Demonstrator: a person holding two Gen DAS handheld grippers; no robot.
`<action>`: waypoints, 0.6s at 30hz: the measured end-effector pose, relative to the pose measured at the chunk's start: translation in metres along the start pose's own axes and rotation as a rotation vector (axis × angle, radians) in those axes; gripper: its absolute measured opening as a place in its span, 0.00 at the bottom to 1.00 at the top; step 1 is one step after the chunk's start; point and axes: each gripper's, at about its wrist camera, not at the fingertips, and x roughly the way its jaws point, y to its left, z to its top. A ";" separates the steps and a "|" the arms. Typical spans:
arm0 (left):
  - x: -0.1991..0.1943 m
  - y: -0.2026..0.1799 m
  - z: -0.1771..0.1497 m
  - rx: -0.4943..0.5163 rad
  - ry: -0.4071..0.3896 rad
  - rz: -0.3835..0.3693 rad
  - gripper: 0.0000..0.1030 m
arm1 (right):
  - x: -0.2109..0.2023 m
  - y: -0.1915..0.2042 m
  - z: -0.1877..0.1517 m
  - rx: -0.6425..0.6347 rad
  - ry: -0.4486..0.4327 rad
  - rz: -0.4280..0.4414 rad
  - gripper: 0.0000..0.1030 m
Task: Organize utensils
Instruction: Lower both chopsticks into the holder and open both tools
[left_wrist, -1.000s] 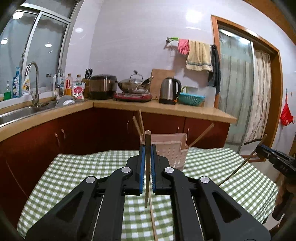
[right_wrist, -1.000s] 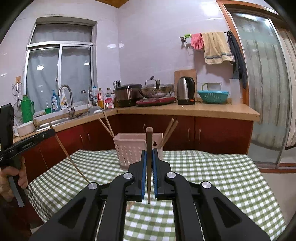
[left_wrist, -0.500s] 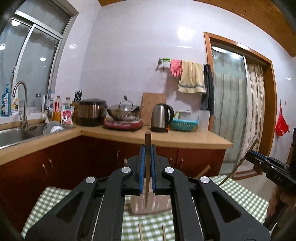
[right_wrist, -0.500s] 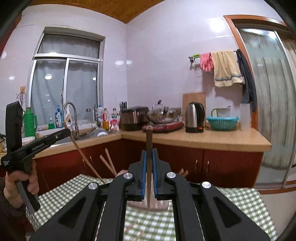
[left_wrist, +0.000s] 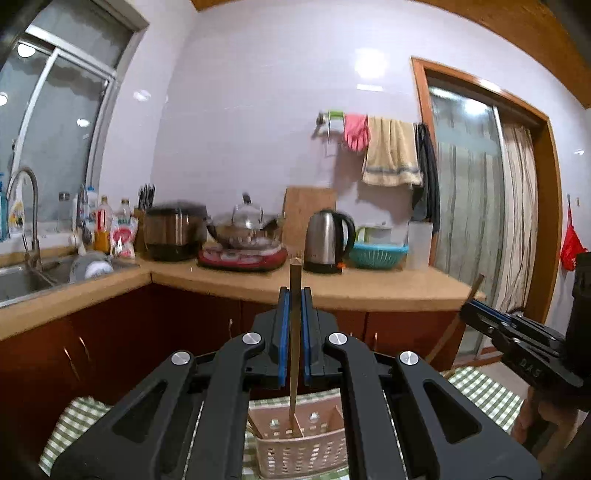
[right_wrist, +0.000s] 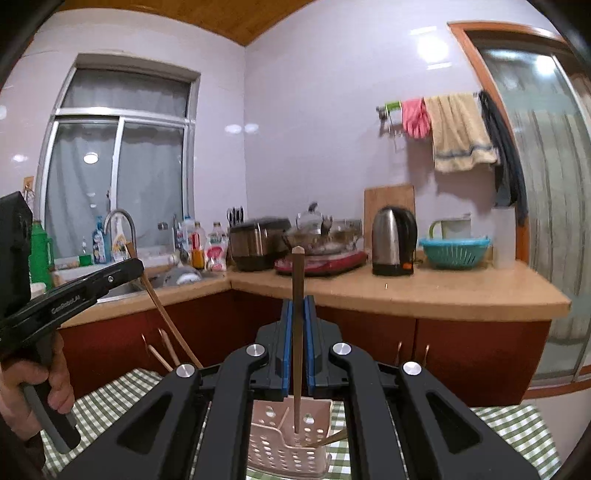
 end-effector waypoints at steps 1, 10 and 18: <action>0.005 0.002 -0.006 0.001 0.013 0.001 0.06 | 0.005 -0.001 -0.004 0.002 0.012 0.000 0.07; 0.044 0.011 -0.056 -0.004 0.127 0.005 0.06 | 0.038 -0.004 -0.047 0.010 0.114 -0.004 0.07; 0.050 0.014 -0.070 -0.004 0.159 0.008 0.08 | 0.043 0.000 -0.049 -0.010 0.137 -0.016 0.18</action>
